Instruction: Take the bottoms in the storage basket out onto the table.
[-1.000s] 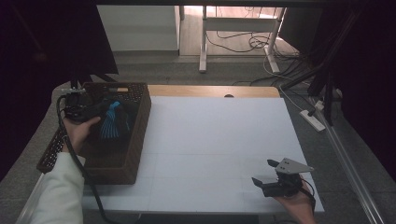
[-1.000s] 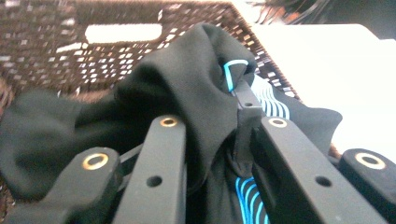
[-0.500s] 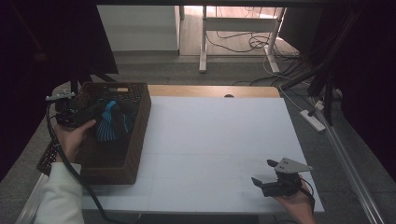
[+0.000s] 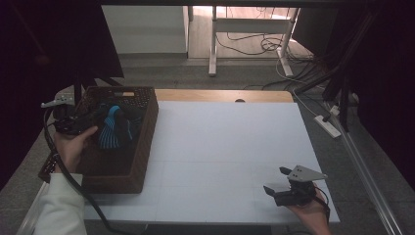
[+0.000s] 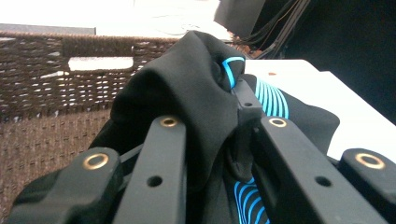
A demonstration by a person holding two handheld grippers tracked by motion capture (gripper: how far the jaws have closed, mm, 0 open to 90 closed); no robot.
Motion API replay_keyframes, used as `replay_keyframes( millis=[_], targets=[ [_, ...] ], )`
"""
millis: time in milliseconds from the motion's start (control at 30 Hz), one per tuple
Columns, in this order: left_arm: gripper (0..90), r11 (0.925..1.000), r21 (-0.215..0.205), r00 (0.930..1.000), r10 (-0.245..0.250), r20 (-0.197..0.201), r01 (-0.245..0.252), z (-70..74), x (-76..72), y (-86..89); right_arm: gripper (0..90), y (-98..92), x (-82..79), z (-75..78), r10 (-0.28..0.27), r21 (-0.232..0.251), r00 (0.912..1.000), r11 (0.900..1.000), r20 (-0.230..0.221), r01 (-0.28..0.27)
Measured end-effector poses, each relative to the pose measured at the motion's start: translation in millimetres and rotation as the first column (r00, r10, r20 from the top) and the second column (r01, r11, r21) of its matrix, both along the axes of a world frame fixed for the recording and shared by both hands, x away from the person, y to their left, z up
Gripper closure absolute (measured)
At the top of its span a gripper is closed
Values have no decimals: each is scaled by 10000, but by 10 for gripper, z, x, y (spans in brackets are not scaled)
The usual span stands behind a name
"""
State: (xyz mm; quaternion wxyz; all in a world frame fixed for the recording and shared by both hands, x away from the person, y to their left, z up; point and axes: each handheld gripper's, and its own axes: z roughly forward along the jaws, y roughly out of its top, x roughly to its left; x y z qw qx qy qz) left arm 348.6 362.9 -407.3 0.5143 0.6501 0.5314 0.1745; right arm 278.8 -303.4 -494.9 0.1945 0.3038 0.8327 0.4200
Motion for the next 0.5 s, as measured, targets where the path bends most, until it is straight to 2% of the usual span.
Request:
replay_keyframes(
  millis=[200,500],
  targets=[
    [786,9994,-238,9994,-247,245,253,56,-29,-37,94,5,0,-3,-2,-25,10000,10000,-19,2],
    [785,9990,-184,9976,-398,570,409,154,-88,-98,95,7,0,-3,29,-99,10000,9999,1,-29]
  ],
)
